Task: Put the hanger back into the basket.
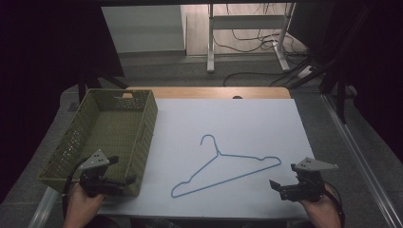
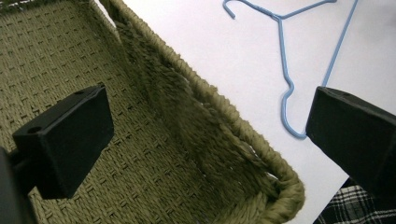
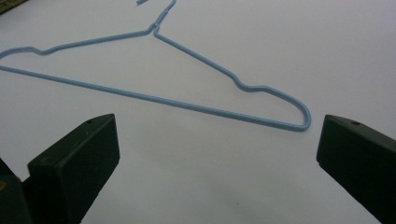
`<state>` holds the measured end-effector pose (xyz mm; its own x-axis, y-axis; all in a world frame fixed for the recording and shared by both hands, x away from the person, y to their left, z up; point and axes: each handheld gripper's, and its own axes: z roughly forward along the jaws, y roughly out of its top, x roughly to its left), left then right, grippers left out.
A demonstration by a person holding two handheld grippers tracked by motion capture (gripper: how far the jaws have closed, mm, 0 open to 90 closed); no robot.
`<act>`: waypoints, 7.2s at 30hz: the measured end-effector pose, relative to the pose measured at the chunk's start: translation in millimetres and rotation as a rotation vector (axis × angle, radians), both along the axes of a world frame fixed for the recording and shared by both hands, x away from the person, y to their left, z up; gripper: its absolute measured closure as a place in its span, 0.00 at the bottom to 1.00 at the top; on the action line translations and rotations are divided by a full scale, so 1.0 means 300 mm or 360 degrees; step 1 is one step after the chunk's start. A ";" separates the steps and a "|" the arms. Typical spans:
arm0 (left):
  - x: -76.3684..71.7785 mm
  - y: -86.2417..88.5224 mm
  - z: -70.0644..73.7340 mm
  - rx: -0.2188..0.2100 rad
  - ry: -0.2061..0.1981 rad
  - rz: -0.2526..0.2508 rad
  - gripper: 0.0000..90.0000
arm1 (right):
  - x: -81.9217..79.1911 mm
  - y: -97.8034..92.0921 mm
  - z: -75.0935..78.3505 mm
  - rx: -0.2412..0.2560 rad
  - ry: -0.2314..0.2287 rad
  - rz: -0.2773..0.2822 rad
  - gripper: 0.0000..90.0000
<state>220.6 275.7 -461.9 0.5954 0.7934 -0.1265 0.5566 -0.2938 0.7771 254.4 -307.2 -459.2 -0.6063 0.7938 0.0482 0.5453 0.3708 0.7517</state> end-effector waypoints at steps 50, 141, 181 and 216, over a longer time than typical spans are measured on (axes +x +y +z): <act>0.083 -0.297 0.101 0.0027 -0.0046 -0.0273 0.04 | 0.072 0.076 0.079 -0.0037 0.0009 0.0108 0.00; 0.381 -0.664 -0.151 0.0206 0.0245 -0.0506 0.17 | 0.514 0.492 -0.128 -0.0615 0.0132 0.1149 0.96; 0.412 -0.721 -0.162 0.0226 0.0334 -0.0589 0.96 | 0.498 0.614 -0.057 -0.0186 0.0299 0.0343 0.78; 0.409 -0.694 0.036 0.0008 0.0528 -0.0660 0.97 | 0.353 0.561 0.126 0.0281 0.0122 0.0412 0.93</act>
<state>343.3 67.6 -451.2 0.7879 0.5009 -0.3583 0.6086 -0.5447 0.5770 360.3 -138.9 -421.4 -0.7765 0.5888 0.2246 0.5071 0.3721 0.7774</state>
